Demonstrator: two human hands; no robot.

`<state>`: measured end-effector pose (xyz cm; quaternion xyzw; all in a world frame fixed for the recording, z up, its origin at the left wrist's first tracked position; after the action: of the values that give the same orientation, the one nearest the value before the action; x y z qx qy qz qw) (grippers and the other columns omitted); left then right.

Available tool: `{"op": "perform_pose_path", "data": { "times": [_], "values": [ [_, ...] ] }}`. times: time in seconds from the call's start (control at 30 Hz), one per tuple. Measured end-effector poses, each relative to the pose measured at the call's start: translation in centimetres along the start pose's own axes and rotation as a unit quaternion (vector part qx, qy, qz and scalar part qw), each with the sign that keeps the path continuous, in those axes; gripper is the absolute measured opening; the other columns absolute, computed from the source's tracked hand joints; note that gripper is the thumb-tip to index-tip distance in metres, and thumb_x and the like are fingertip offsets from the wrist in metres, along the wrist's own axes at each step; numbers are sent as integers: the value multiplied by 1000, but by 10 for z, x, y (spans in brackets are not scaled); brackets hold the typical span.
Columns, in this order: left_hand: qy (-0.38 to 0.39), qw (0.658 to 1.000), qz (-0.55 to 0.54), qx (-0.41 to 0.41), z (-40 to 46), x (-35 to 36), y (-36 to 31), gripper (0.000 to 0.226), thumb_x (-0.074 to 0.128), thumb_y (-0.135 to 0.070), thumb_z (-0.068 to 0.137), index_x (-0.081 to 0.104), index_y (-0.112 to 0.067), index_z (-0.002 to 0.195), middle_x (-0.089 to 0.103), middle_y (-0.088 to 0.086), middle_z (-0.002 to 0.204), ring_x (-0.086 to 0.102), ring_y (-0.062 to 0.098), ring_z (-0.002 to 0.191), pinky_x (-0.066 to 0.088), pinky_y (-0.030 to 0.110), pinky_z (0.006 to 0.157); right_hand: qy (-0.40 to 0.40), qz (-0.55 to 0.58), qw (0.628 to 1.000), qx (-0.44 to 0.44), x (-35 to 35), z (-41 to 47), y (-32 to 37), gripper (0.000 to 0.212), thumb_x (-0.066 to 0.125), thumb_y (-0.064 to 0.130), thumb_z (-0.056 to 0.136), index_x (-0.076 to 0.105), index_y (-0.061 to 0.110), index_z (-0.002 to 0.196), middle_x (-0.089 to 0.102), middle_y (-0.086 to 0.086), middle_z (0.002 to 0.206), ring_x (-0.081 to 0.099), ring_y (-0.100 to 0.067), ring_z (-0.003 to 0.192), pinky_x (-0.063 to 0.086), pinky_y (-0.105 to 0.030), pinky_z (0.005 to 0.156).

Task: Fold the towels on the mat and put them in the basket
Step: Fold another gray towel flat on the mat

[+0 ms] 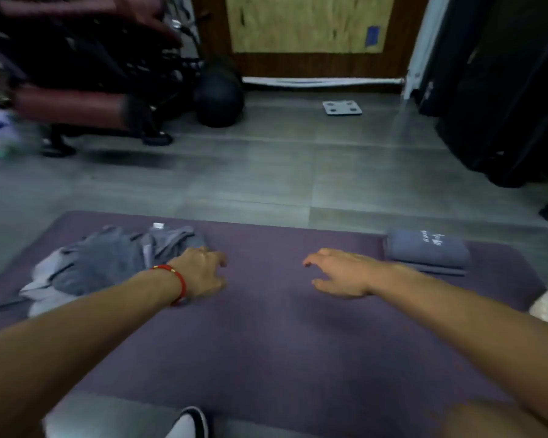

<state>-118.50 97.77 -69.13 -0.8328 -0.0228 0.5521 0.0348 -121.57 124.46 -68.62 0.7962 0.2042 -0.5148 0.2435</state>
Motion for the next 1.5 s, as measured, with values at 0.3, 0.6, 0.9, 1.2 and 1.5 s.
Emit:
{"op": "perform_pose_path", "data": {
  "times": [0.3,0.6,0.9,1.2,1.5],
  "values": [
    [-75,986,-68,-134,-133,13,197,68,55,-55,81,41,-32,143,43,11,141,38,37,131,38,50,108,57,-160,975,-140,-34,65,226,51,47,40,100,36,26,148,44,-5,146,45,-27,135,40,-41,108],
    [-155,946,-196,-207,-135,20,277,67,53,-51,77,47,-32,141,48,11,142,40,34,131,40,50,106,88,-141,973,-157,-4,179,292,43,50,40,96,45,26,137,52,-9,131,52,-31,122,45,-45,100],
    [-118,946,-192,-233,-94,63,306,75,60,-49,86,21,-49,150,16,0,162,9,26,148,30,58,111,112,3,994,10,114,357,294,66,51,35,97,19,42,154,8,-11,164,25,-42,146,32,-53,115],
    [-95,937,-210,-263,-56,61,301,72,61,-42,88,25,-43,150,22,3,158,14,29,145,33,57,109,-169,318,927,107,119,378,278,16,67,19,85,72,3,86,73,-16,87,68,-34,91,54,-40,69],
    [-111,951,-172,-233,-62,46,278,72,62,-39,87,28,-39,150,27,7,155,18,30,143,35,55,109,-142,551,816,105,90,353,263,5,74,8,84,77,11,86,73,4,91,64,-11,86,51,-28,77]
  ]
}}
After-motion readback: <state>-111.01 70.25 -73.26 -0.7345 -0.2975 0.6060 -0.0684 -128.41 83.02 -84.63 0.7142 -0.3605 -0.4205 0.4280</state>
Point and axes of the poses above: each hand's wrist, its own z-axis towards the middle knuckle, its own x-axis out of the palm, y = z × x, the point moved 6 cm from there along z, towards the middle knuckle
